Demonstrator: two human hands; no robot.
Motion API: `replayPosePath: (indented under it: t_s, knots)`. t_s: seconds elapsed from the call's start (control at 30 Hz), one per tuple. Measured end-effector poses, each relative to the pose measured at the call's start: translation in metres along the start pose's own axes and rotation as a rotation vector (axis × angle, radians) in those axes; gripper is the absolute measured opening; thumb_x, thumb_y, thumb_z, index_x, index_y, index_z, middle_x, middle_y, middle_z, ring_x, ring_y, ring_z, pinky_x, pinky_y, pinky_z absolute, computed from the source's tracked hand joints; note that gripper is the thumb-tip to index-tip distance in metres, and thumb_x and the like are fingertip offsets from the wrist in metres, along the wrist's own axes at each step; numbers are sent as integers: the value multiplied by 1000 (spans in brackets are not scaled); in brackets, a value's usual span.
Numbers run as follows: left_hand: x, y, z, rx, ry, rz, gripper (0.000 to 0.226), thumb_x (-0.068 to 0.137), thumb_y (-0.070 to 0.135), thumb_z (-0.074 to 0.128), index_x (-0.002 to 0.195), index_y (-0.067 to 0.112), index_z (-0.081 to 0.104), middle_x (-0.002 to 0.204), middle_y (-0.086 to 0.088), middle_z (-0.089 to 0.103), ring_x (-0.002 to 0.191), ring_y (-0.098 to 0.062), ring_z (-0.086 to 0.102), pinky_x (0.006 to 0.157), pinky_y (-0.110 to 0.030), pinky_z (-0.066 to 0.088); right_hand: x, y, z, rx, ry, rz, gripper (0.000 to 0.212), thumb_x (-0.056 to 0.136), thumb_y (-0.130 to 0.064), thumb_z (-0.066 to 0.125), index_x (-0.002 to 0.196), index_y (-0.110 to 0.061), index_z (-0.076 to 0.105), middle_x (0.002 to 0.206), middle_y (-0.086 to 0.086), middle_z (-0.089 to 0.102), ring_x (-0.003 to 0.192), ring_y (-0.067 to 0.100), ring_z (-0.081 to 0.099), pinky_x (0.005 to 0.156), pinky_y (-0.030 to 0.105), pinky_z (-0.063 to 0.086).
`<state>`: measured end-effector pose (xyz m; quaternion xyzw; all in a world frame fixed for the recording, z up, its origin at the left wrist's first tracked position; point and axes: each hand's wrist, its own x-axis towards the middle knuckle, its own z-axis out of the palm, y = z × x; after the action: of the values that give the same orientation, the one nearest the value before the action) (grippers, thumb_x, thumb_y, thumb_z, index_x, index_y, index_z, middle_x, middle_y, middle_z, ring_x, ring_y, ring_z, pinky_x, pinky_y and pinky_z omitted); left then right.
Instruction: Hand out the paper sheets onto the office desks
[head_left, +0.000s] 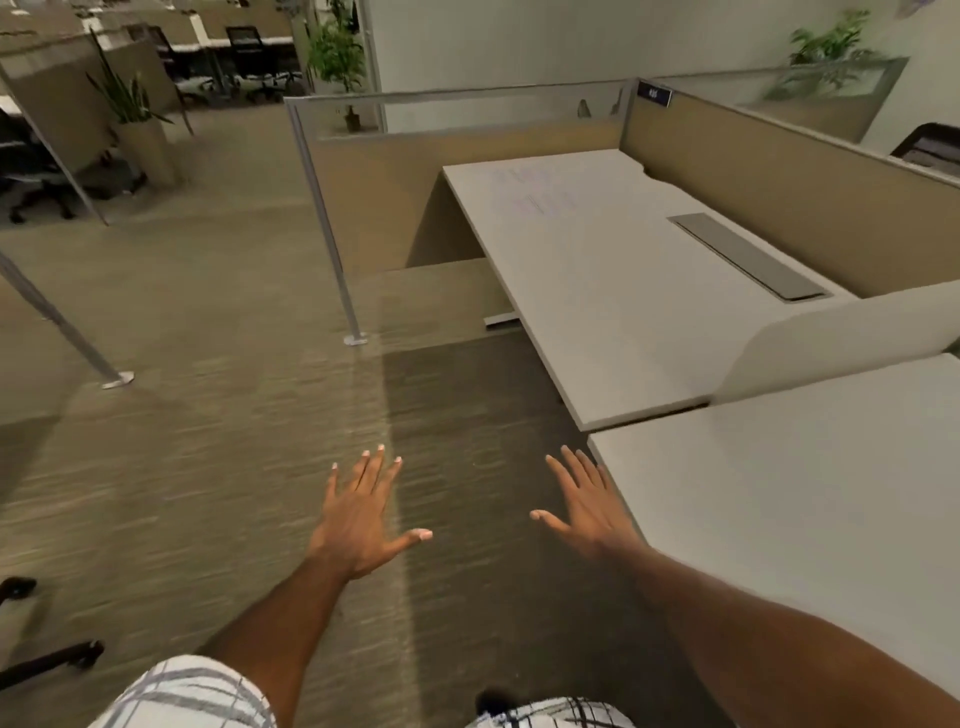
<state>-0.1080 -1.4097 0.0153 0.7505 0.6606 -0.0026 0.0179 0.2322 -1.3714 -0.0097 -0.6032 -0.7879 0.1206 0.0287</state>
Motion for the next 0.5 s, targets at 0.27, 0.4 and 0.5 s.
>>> replayPosePath:
  t_s: [0.27, 0.4, 0.5]
  knots:
    - [195, -54, -10, -47, 26, 66, 117, 66, 98, 19, 155, 23, 12, 164, -3, 0, 151, -21, 2, 118, -56, -1, 173, 2, -21, 28, 6, 54, 93, 80, -83, 21, 155, -30, 7, 165, 1, 1, 152, 22, -2, 122, 42, 4]
    - [306, -92, -5, -37, 15, 138, 117, 66, 98, 18, 156, 23, 8, 163, -2, -6, 151, -20, -4, 118, -55, -4, 262, 2, -21, 53, 21, 147, 96, 77, -84, 19, 155, -29, 8, 165, 3, 2, 152, 23, 0, 121, 43, 3]
    - [387, -117, -4, -46, 19, 197, 117, 66, 98, 19, 156, 23, 9, 164, -2, -3, 151, -20, -3, 118, -55, -3, 320, 1, -23, 55, 23, 228, 93, 79, -82, 22, 155, -29, 7, 165, 3, 1, 152, 25, -1, 122, 45, 3]
